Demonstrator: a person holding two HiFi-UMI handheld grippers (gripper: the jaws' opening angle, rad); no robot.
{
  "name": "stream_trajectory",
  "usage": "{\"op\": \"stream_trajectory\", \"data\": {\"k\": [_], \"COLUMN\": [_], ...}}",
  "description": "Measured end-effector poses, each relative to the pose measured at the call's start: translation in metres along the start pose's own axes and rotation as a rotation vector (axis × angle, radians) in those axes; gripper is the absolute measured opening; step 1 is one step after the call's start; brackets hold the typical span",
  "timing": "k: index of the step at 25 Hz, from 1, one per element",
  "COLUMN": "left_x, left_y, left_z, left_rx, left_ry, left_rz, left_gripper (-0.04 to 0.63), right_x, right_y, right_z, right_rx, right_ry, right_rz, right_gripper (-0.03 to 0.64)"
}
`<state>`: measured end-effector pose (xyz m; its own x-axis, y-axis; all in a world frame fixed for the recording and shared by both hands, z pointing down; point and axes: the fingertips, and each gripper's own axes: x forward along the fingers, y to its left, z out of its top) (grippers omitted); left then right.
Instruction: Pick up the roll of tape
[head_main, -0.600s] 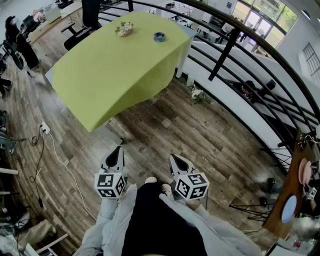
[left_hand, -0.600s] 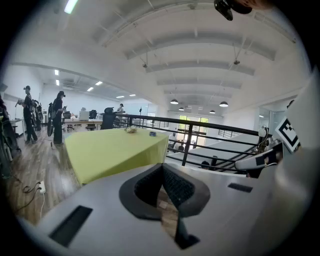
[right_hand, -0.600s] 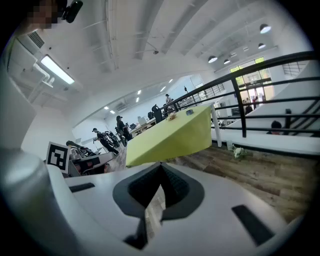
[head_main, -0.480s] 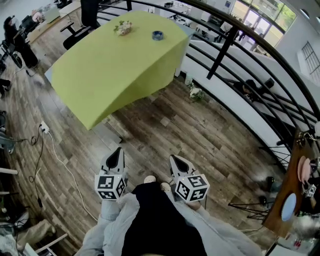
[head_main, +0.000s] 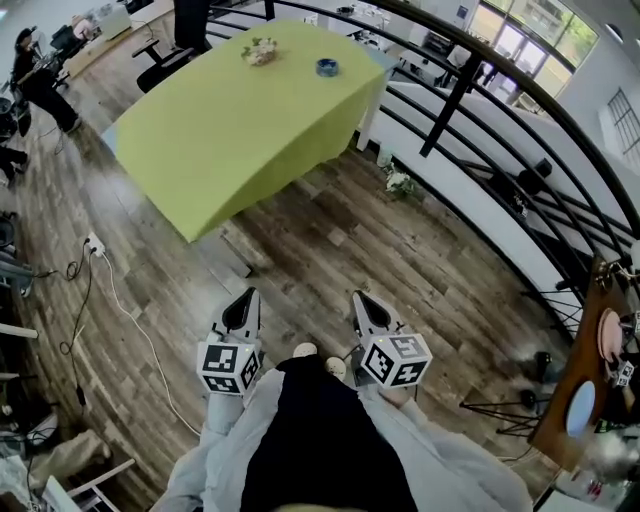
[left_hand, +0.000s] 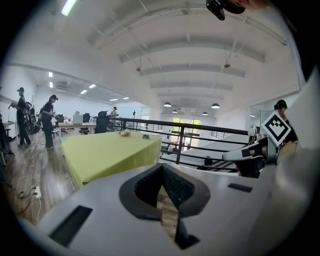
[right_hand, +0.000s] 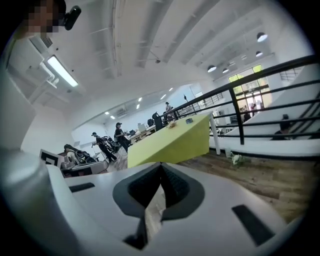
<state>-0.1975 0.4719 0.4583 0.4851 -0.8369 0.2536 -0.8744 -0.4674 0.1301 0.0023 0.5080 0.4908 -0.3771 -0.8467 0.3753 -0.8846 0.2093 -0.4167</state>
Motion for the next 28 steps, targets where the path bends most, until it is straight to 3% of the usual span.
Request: {"op": "stream_trajectory", "data": {"k": [15, 28], "left_x": [0.001, 0.026], "left_y": [0.026, 0.042], "left_z": [0.000, 0.002], "left_rx": [-0.010, -0.030], "left_ry": [-0.033, -0.029], "left_rz": [-0.053, -0.068], "left_gripper": [0.017, 0.017], "right_x": [-0.002, 0.026], "right_y": [0.014, 0.004], "right_z": [0.000, 0.010], "right_rx": [0.012, 0.011], "right_ry": [-0.090, -0.074], "right_rz": [-0.083, -0.113], "right_gripper": [0.009, 0.009]}}
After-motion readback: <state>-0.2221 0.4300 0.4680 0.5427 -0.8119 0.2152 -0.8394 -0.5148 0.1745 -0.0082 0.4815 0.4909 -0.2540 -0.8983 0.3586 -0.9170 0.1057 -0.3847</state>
